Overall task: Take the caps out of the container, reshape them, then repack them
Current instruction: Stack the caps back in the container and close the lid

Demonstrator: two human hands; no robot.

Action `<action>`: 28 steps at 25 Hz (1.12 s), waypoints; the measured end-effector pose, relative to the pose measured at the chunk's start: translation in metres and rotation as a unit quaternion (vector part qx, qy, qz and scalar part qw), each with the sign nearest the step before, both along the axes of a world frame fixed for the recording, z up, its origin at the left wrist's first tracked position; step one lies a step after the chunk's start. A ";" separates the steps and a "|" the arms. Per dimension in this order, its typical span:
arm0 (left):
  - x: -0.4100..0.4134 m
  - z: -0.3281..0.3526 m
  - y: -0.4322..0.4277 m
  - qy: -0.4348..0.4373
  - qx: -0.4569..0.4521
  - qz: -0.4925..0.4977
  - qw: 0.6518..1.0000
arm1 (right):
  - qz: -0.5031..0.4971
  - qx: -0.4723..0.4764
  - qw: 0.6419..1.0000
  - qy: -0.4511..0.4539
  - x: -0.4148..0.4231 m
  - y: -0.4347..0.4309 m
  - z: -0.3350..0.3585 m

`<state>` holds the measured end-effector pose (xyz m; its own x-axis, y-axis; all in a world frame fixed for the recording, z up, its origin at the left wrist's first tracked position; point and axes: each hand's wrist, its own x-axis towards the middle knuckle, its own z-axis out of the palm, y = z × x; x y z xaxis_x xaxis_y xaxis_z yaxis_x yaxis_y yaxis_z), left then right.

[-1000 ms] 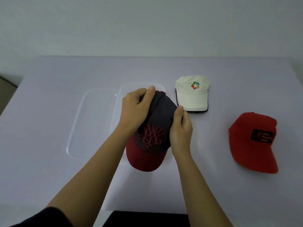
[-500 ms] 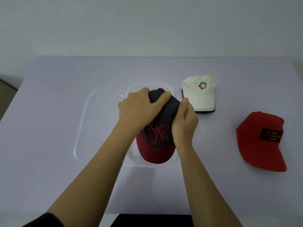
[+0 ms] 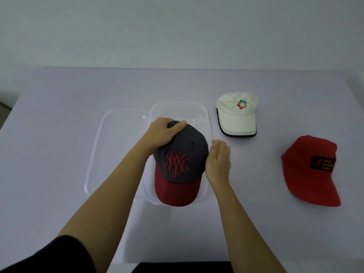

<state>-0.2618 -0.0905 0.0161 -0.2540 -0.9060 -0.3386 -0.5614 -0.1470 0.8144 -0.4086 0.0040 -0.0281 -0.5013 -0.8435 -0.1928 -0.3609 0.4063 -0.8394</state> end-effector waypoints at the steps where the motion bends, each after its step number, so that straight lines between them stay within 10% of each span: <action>1: 0.003 -0.009 -0.003 0.002 0.012 0.013 1.000 | 0.016 0.039 0.999 0.001 -0.003 0.005 -0.008; 23: -0.020 -0.068 -0.014 -0.142 0.039 0.020 0.989 | 0.085 0.126 0.988 -0.009 -0.001 0.016 -0.027; 28: -0.057 -0.008 -0.016 -0.089 -0.204 0.098 0.970 | 0.046 0.008 0.999 0.027 -0.033 0.002 -0.005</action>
